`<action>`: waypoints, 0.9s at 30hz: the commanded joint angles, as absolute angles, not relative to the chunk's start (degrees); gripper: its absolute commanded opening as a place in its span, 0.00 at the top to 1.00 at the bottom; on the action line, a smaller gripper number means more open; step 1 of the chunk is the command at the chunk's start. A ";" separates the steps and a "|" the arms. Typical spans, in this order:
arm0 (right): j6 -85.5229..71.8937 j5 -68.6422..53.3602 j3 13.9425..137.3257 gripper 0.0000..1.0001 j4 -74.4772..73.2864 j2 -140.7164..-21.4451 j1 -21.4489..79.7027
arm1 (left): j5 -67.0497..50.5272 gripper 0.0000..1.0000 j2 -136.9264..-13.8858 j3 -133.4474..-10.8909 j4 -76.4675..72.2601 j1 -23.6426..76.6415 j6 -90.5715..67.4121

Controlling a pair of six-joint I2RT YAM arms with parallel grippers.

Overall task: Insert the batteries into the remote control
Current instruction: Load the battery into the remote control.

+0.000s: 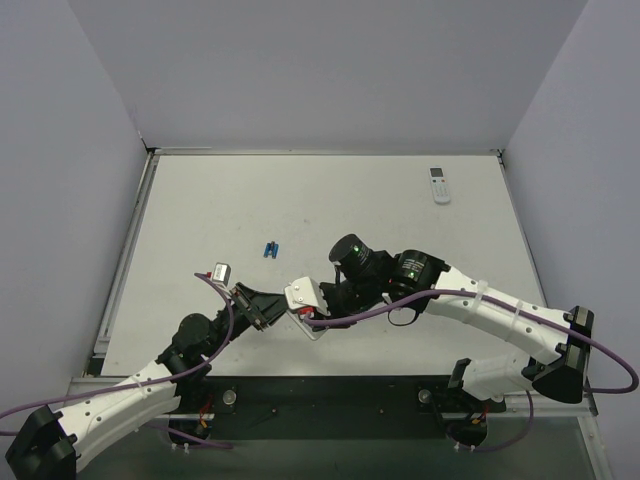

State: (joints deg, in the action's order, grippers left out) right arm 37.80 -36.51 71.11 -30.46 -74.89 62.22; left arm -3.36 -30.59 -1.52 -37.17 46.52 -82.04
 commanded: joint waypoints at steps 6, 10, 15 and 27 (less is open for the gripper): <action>38.94 -38.85 71.02 0.85 -30.06 -76.55 61.70 | -4.31 1.00 -30.32 0.70 -41.92 46.76 -81.39; 38.94 -38.85 71.02 0.85 -30.06 -77.17 61.70 | -4.39 1.00 -30.23 0.70 -42.10 46.84 -81.39; 39.02 -38.50 70.93 0.86 -30.15 -77.87 61.44 | -4.48 1.00 -30.32 0.62 -42.28 46.76 -81.39; 38.58 -39.29 72.24 0.89 -29.97 -80.07 61.35 | -5.01 1.00 -30.94 0.44 -43.33 46.85 -81.12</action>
State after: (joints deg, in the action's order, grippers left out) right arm 37.78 -36.75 71.13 -30.13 -78.65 61.47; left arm -4.12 -31.38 -1.52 -36.25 46.52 -80.25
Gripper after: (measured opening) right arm 0.121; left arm 0.358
